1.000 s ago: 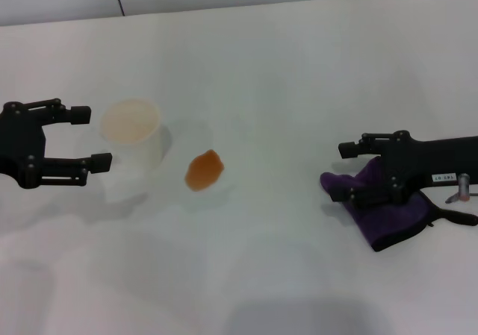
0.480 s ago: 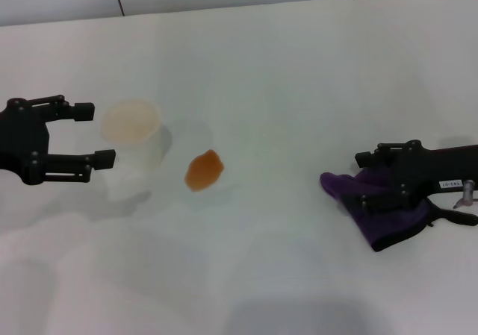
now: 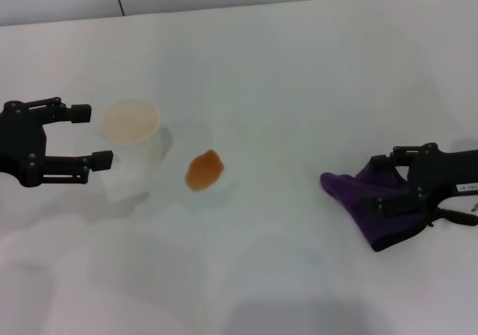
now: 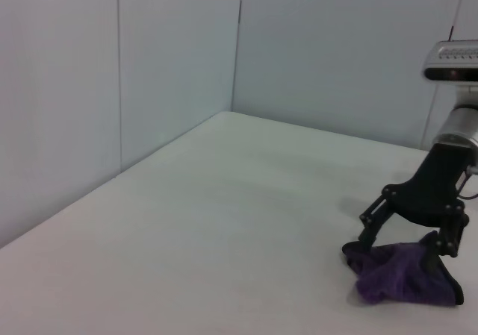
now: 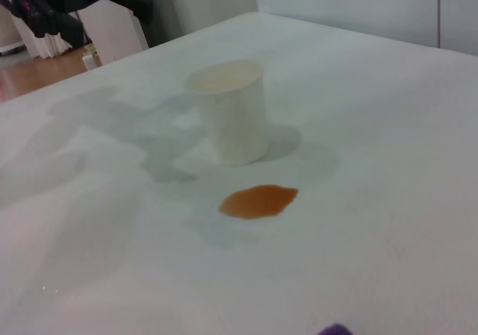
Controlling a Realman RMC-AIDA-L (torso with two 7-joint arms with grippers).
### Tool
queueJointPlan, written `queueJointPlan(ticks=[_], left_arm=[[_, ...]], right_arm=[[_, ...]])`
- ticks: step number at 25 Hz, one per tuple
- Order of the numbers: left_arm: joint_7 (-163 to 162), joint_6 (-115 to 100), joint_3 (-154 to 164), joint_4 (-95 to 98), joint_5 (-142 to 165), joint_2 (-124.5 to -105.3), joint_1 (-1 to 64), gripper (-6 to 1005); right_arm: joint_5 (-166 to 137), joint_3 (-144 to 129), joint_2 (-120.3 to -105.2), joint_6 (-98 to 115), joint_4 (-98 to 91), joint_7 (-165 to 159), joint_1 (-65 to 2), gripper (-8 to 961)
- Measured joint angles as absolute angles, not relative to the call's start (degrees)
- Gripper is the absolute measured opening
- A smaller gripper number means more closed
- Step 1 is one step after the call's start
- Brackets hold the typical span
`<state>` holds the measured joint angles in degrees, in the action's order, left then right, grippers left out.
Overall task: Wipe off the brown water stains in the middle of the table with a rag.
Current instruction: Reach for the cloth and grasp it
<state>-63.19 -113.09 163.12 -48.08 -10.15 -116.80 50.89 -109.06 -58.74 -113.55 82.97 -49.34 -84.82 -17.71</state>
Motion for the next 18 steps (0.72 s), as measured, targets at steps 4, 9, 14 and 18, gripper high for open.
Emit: queueJointPlan(ticks=[4,9,14,18], left_arm=[[-63.4,-113.1,163.1,-48.1,-10.3,-116.81,50.9,876],[-63.9,-113.1,163.0,-47.9,-10.9,-116.83,50.8,876],[-63.9,-113.1,163.0,-47.8,-10.9,-116.94,50.8,876],[-63.9,-113.1,163.0,-47.7,-10.9,-117.05,50.8,876]], right_arm=[[-109.5,-58.7,-113.88,84.2,-50.9,-85.0,-16.3,857],[-111.7,-59.1,-114.16,85.1,-52.1,-86.9,-15.9,856],[-113.1,-60.0,-114.69,84.7,-52.5,-87.1,-16.2,854],[-114.3,-60.3,-114.7,84.3,-52.8,-87.1,-17.5,851]])
